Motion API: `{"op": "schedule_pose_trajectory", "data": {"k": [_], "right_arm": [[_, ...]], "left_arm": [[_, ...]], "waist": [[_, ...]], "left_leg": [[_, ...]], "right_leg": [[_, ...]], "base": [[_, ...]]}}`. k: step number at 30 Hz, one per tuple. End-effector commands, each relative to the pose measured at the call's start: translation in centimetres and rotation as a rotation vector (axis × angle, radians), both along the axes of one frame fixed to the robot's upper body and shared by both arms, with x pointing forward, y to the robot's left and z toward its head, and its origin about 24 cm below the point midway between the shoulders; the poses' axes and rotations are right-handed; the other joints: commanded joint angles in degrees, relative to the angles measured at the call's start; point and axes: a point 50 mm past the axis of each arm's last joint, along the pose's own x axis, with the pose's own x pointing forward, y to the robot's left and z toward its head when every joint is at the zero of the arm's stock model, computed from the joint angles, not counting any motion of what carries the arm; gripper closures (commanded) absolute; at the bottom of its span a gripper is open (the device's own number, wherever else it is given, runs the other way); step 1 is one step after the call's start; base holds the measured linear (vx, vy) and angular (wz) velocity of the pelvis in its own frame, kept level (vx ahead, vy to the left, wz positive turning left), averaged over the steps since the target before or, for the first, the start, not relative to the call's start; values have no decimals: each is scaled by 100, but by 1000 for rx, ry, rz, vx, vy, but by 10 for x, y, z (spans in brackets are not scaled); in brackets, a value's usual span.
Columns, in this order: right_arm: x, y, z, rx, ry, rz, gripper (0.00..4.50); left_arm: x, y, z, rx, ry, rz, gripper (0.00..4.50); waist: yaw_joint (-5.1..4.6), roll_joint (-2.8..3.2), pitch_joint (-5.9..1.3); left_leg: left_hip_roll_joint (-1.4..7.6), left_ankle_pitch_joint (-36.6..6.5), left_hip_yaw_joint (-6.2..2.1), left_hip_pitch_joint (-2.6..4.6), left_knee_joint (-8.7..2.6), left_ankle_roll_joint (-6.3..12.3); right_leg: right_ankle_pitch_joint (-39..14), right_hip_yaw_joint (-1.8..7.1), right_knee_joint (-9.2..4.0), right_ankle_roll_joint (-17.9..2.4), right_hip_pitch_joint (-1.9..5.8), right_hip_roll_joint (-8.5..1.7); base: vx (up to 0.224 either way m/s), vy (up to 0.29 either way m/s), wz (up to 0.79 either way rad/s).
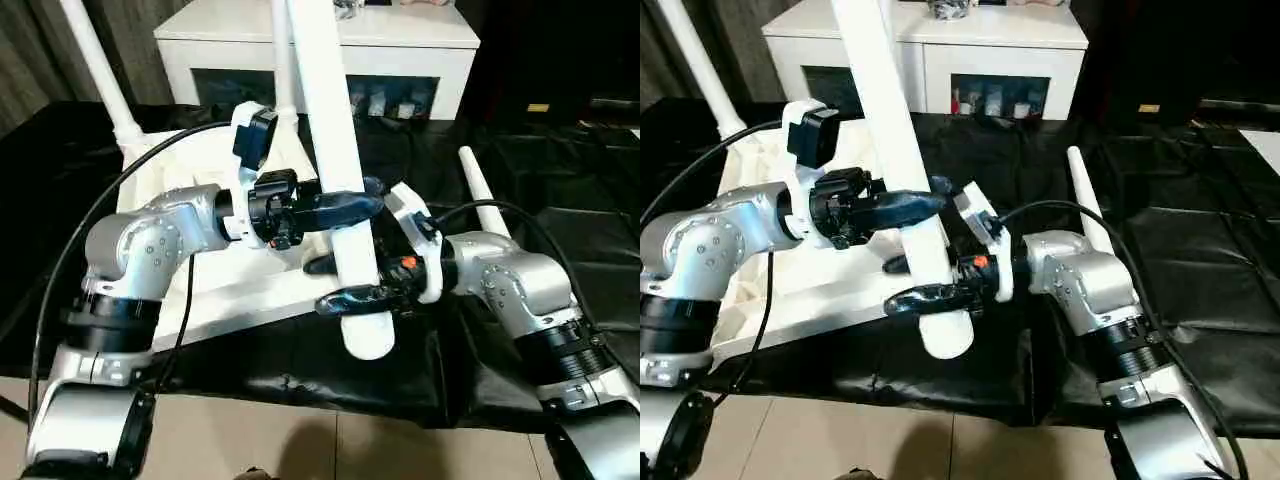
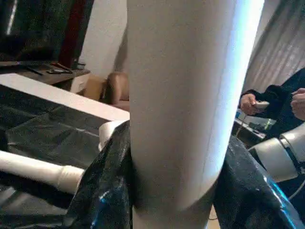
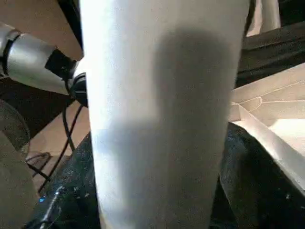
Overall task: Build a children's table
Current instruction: Rotate leg to tighten
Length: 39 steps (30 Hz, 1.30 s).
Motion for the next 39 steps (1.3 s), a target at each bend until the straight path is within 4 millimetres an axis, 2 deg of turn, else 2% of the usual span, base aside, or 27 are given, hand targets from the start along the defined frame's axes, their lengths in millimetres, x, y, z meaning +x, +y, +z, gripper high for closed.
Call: {"op": "schedule_pose_trajectory", "data": {"k": [1, 8, 10, 11, 13, 14, 15, 16, 17, 18, 19, 20, 22, 23, 24, 27, 29, 31, 34, 39], "right_arm": [[1, -8, -3, -23, 11, -35, 183], [5, -6, -3, -23, -4, -85, 243], [12, -4, -3, -24, -35, -169, 254], [15, -3, -2, -26, -52, -206, 258], [30, -1, -2, -29, -94, -365, 261], [32, 0, -2, -29, -98, -393, 261], [37, 0, -2, -32, -126, -454, 262], [37, 0, -2, -32, -127, -457, 262], [42, 2, -2, -43, -190, -539, 263], [44, 5, 0, -27, -225, -588, 263], [44, 7, 1, -13, -245, -614, 263], [43, 10, 3, -3, -283, -625, 263], [42, 16, 3, -1, -313, -650, 263], [42, 22, 2, -7, -355, -694, 264], [44, 29, 1, -15, -386, -742, 264], [44, 34, 1, -22, -424, -769, 264], [45, 41, 0, -19, -444, -814, 264], [45, 43, -1, -15, -436, -830, 264], [46, 47, -1, -14, -440, -861, 264], [53, 42, 0, -13, -446, -944, 264]], "left_arm": [[-4, -2, 8, -18, -30, -73, 266], [-2, -3, 5, -1, -34, -58, 266], [1, -3, 4, 8, -42, -23, 266], [4, -3, 3, 17, -51, 16, 266], [22, -5, -3, 70, -33, 208, 266], [26, -5, -5, 81, -24, 244, 266], [32, -5, -6, 103, -49, 326, 266], [33, -5, -6, 104, -50, 331, 231], [43, -3, -9, 152, -68, 475, 196], [48, -3, -12, 201, -88, 555, 196], [50, -3, -14, 231, -100, 598, 196], [52, -4, -16, 249, -105, 640, 193], [54, -7, -16, 231, -96, 692, 167], [57, -11, -15, 198, -98, 768, 151], [60, -16, -14, 166, -98, 832, 151], [60, -19, -14, 147, -115, 847, 134], [63, -23, -15, 131, -124, 906, 122], [64, -23, -15, 125, -121, 925, 122], [65, -24, -15, 112, -88, 968, 152], [68, -18, -18, 121, -80, 1043, 191]], "waist": [[10, -13, -430], [4, -2, -425], [-1, -2, -430], [-7, -1, -433], [-40, 4, -424], [-30, 5, -438], [-25, -4, -422], [-37, -11, -420], [-33, 2, -431], [-37, -24, -443], [-53, -23, -446], [-58, -43, -456], [-63, -37, -462], [-65, -47, -476], [-75, -62, -472], [-100, -70, -466], [-101, -53, -453], [-99, -46, -450], [-107, -42, -455], [-98, -32, -463]], "left_leg": [[326, -1059, -175, 138, -471, 5], [329, -1144, -179, 149, -482, -55], [326, -1124, -175, 150, -478, -64], [324, -1110, -179, 146, -478, -75], [320, -1164, -177, 149, -482, -127], [309, -1232, -181, 187, -473, -190], [321, -1228, -196, 160, -493, -197], [317, -1251, -192, 166, -499, -202], [333, -1198, -201, 157, -501, -226], [332, -1112, -205, 164, -499, -249], [326, -1054, -200, 153, -494, -252], [304, -945, -197, 142, -481, -200], [310, -802, -181, 128, -468, -97], [301, -678, -176, 111, -451, -7], [305, -584, -173, 92, -439, 56], [291, -669, -181, 82, -445, 176], [305, -795, -175, 111, -451, 176], [311, -869, -178, 122, -463, 145], [309, -878, -178, 121, -465, 112], [306, -813, -178, 116, -457, 195]], "right_leg": [[-1090, 255, -336, -1423, 297, -349], [-1199, 254, -346, -1389, 290, -344], [-1160, 258, -347, -1396, 278, -350], [-1119, 255, -340, -1414, 286, -354], [-1127, 265, -358, -1400, 256, -357], [-1200, 258, -369, -1395, 259, -365], [-1236, 264, -380, -1349, 277, -376], [-1272, 259, -383, -1325, 284, -367], [-1198, 262, -372, -1271, 284, -374], [-1088, 262, -359, -1244, 289, -378], [-1007, 262, -344, -1242, 294, -370], [-878, 257, -335, -1232, 318, -365], [-670, 260, -322, -1286, 319, -373], [-503, 259, -304, -1341, 339, -368], [-384, 259, -304, -1378, 327, -370], [-578, 245, -334, -1336, 344, -370], [-774, 248, -363, -1311, 303, -356], [-823, 254, -362, -1292, 298, -347], [-726, 252, -346, -1312, 296, -344], [-562, 250, -336, -1359, 302, -346]], "base": [[0, 0, 0], [0, 0, 0], [0, 0, 0], [0, 0, 0], [0, 0, 0], [0, 0, 0], [0, 0, 0], [0, 0, 0], [0, 0, 0], [0, 0, 0], [0, 0, 0], [0, 0, 0], [0, 0, 0], [0, 0, 0], [0, 0, 0], [0, 0, 0], [0, 0, 0], [0, 0, 0], [0, 0, 0], [0, 0, 0]]}}
